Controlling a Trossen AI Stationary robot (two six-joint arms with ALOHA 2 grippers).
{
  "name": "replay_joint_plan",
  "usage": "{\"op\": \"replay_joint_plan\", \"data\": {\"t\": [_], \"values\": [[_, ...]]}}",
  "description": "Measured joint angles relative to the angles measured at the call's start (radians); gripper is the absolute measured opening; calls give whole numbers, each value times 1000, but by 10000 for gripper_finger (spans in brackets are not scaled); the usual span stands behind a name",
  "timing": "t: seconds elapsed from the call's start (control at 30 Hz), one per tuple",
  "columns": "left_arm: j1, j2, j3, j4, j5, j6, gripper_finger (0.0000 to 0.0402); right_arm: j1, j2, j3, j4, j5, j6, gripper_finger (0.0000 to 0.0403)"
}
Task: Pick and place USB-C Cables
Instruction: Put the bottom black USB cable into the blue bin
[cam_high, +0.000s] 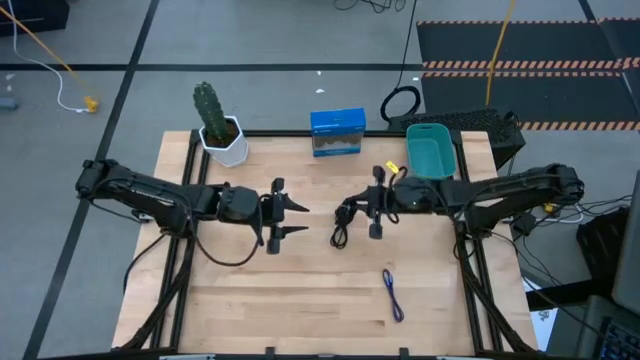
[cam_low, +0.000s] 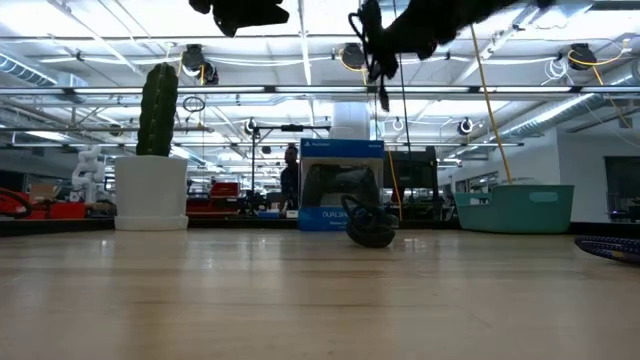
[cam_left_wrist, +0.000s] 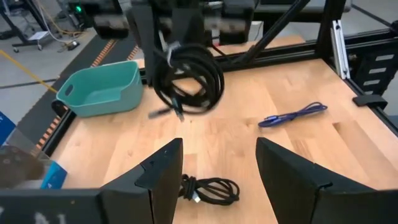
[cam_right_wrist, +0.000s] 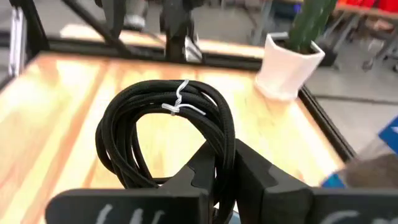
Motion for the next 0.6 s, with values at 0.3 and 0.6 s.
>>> {"op": "replay_joint_plan", "data": {"t": [0.3,0.6], "values": [[0,0,0,2,0,3,204,-94,4,323,-556,-3,-38,25],[0,0,0,4,0,4,204,-257,5,456,-941,-86,-15,25]]}}
